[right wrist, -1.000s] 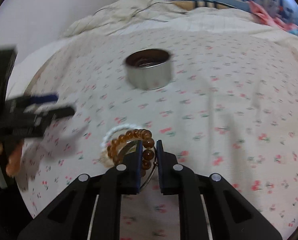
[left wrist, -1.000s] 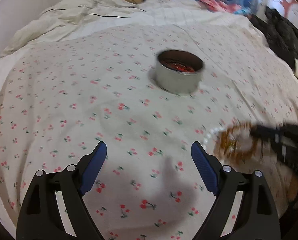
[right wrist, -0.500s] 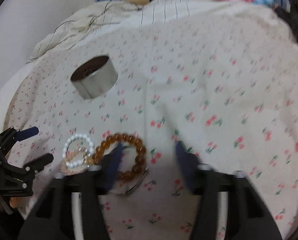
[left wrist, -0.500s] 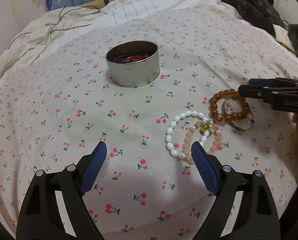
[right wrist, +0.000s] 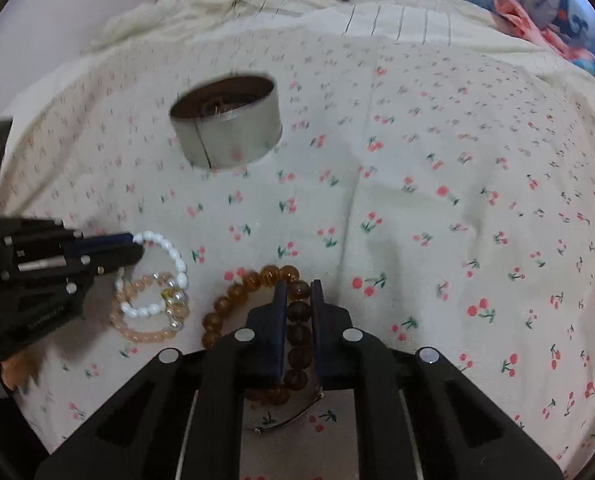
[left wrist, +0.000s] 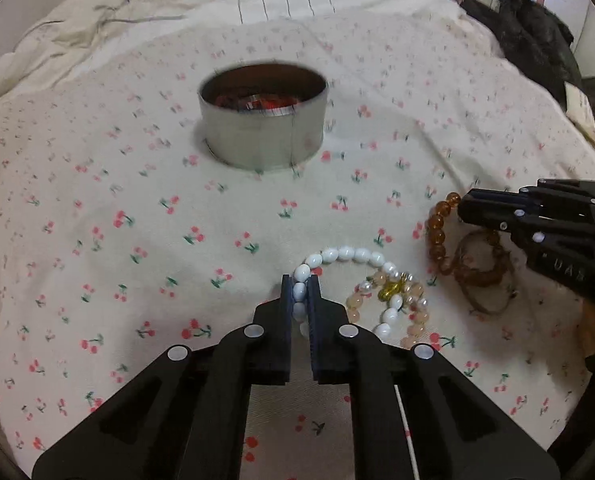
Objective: Organize jewelry
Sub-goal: 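Grasp the white bead bracelet with the left gripper while the right grasps the amber bead bracelet, then carry both bead bracelets over the tin and open both grippers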
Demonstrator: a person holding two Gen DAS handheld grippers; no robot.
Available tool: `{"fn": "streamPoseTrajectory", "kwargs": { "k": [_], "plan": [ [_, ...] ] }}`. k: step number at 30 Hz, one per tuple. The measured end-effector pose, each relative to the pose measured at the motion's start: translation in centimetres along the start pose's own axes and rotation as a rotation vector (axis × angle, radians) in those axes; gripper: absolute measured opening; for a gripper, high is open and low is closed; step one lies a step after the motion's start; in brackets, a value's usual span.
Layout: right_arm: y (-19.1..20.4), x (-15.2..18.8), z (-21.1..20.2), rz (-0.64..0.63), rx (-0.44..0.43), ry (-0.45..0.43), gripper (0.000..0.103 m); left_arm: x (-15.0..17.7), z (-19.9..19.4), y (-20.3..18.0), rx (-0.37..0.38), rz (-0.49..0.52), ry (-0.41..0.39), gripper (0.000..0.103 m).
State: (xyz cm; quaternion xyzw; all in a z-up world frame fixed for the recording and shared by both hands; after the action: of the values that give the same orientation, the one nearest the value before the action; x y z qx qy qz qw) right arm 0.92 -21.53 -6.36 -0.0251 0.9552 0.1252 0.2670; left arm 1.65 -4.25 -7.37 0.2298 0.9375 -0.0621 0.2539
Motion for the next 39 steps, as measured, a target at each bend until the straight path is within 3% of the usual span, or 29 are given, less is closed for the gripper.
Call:
{"fn": "streamPoseTrajectory", "kwargs": {
  "k": [7,8,10,12,15,19,23,29,39],
  "plan": [
    [-1.8,-1.4,-3.3,0.174,-0.197,-0.127,0.012,-1.2,-4.7,3.0,0.038,-0.094,-0.155,0.006],
    [-1.8,-1.6,-3.6,0.189,-0.235,-0.138,0.012,-1.3,-4.8,3.7,0.072,-0.13,-0.162,0.006],
    [-1.1,-2.2,-4.1,0.186,-0.285,-0.156,0.012,-1.4,-5.1,4.6,0.207,-0.203,-0.179,0.006],
    [-0.3,-2.2,-4.3,0.163,-0.292,-0.163,0.012,-1.6,-5.2,4.7,0.147,-0.171,-0.183,0.006],
    [0.3,-2.2,-4.3,0.149,-0.293,-0.158,0.012,-1.8,-5.7,4.4,0.258,-0.204,-0.207,0.006],
    [0.4,-2.4,-4.0,0.165,-0.323,-0.154,0.012,-2.4,-6.2,3.6,0.283,-0.184,-0.224,0.006],
    [0.2,-2.5,-4.1,0.167,-0.327,-0.156,0.012,-3.2,-6.0,2.6,0.28,-0.162,-0.216,0.006],
    [0.2,-3.4,-3.7,0.175,-0.315,-0.172,0.012,-5.7,-6.2,1.1,0.213,-0.083,-0.225,0.006],
    [-0.4,-5.4,-3.2,0.21,-0.328,-0.196,0.012,-12.0,-4.6,2.9,0.204,-0.081,-0.249,0.006]
  ]
}}
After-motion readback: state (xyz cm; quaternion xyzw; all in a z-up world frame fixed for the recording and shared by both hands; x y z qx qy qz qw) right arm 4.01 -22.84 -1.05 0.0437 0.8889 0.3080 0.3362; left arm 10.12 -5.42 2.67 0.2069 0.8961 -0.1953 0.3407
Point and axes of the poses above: each gripper's, at about its wrist camera, not at the fingertips, and z roughly the way its jaws point, y to its left, x to its underside, the point moved 4 cm from there along z, roughly the way its jaws point, and after that the axes turned 6 degrees about z, right-handed, at the moved point
